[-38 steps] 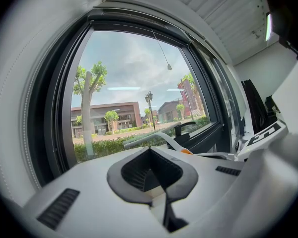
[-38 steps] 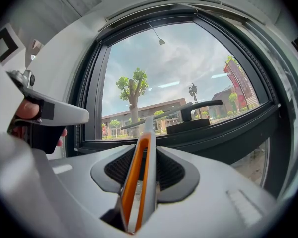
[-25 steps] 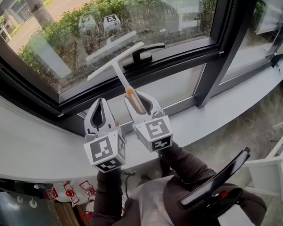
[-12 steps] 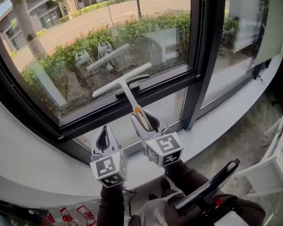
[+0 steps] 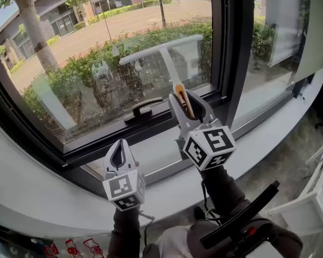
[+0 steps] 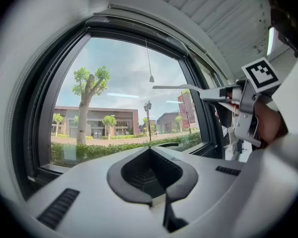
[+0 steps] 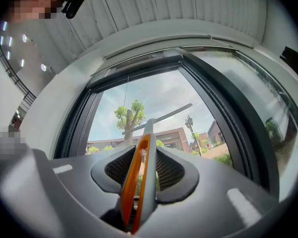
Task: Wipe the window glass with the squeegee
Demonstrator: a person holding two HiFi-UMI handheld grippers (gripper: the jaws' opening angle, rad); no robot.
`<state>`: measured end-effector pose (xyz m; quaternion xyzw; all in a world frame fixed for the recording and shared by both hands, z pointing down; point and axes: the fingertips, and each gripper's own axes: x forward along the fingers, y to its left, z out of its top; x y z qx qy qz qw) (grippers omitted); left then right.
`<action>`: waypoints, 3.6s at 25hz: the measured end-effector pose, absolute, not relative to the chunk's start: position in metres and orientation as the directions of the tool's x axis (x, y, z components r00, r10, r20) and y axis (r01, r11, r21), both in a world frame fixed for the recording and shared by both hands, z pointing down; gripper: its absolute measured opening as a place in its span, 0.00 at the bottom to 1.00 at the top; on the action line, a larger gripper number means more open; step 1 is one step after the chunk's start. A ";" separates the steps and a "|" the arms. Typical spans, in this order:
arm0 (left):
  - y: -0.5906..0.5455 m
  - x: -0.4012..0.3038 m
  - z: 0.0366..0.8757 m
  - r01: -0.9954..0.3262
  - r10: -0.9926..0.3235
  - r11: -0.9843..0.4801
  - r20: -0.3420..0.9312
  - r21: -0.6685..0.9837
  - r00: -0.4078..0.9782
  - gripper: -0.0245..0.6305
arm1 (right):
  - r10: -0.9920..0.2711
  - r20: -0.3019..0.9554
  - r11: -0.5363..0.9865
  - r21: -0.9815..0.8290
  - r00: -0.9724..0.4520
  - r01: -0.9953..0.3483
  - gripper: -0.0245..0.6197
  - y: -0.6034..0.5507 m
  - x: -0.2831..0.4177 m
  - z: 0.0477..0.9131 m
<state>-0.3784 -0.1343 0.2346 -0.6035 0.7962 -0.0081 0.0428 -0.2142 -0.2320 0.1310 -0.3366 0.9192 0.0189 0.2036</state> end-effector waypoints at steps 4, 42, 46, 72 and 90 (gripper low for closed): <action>-0.164 -0.367 0.232 -0.945 -0.946 0.320 -0.064 -0.061 -0.317 0.04 | -0.538 -0.475 0.810 -0.062 -0.697 -0.583 0.23 -0.261 -0.197 0.086; -0.197 -0.395 0.217 -0.906 -0.908 0.416 -0.089 -0.073 -0.410 0.04 | -0.404 -0.541 0.901 -0.096 -0.737 -0.423 0.22 -0.311 -0.285 0.056; -0.197 -0.398 0.221 -0.904 -0.908 0.418 -0.072 -0.086 -0.413 0.04 | -0.394 -0.538 0.907 -0.097 -0.745 -0.410 0.22 -0.311 -0.291 0.061; -0.192 -0.388 0.224 -0.905 -0.910 0.414 -0.047 -0.102 -0.411 0.04 | -0.410 -0.501 0.907 -0.134 -0.762 -0.400 0.21 -0.308 -0.284 0.094; -0.199 -0.392 0.229 -0.902 -0.908 0.418 -0.078 -0.111 -0.411 0.04 | -0.381 -0.504 0.919 -0.117 -0.775 -0.376 0.21 -0.310 -0.289 0.108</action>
